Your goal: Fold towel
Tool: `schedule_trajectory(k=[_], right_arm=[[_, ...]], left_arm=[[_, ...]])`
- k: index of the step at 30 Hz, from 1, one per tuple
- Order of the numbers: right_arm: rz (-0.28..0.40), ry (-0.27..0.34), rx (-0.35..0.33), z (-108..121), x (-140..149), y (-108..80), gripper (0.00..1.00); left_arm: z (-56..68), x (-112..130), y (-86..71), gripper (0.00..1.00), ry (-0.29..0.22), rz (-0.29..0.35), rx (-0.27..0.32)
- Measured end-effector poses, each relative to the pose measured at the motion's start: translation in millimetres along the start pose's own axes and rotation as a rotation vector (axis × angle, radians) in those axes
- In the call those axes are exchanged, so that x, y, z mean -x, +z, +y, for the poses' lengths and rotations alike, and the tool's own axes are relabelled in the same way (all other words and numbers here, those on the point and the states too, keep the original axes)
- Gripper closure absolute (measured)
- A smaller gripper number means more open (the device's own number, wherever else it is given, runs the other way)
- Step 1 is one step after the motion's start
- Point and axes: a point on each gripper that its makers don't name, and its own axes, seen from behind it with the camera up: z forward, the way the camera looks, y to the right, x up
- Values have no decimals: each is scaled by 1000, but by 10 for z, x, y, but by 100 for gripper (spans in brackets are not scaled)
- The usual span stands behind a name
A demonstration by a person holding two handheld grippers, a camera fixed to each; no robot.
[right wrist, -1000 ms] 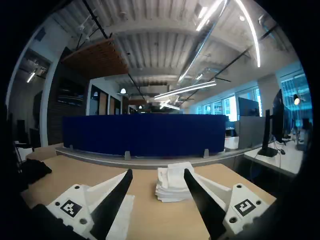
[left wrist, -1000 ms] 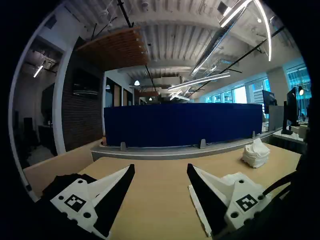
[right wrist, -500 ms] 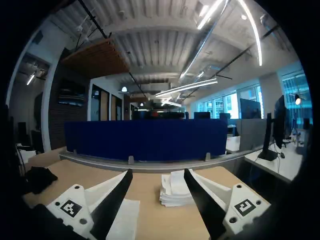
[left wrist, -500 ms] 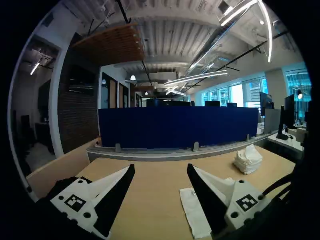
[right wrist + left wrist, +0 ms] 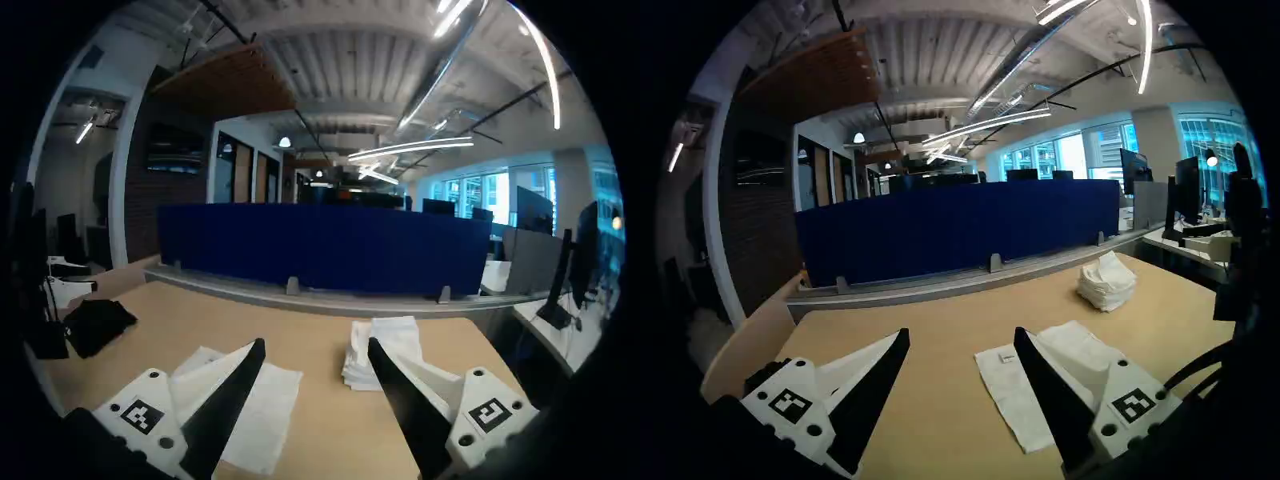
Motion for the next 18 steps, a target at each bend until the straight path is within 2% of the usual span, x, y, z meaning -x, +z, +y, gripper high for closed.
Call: schedule_trajectory(k=[11, 14, 18], right_arm=[[-173, -75, -170, -354, 353, -94, 0], [-213, -105, -207, -435, 448, -117, 0], [-227, -133, -228, -499, 517, -103, 0]], left_arm=[[360, 273, -34, 3, 63, -113, 176], [393, 333, -35, 3, 75, -131, 192], [433, 391, -20, 3, 86, -146, 202]])
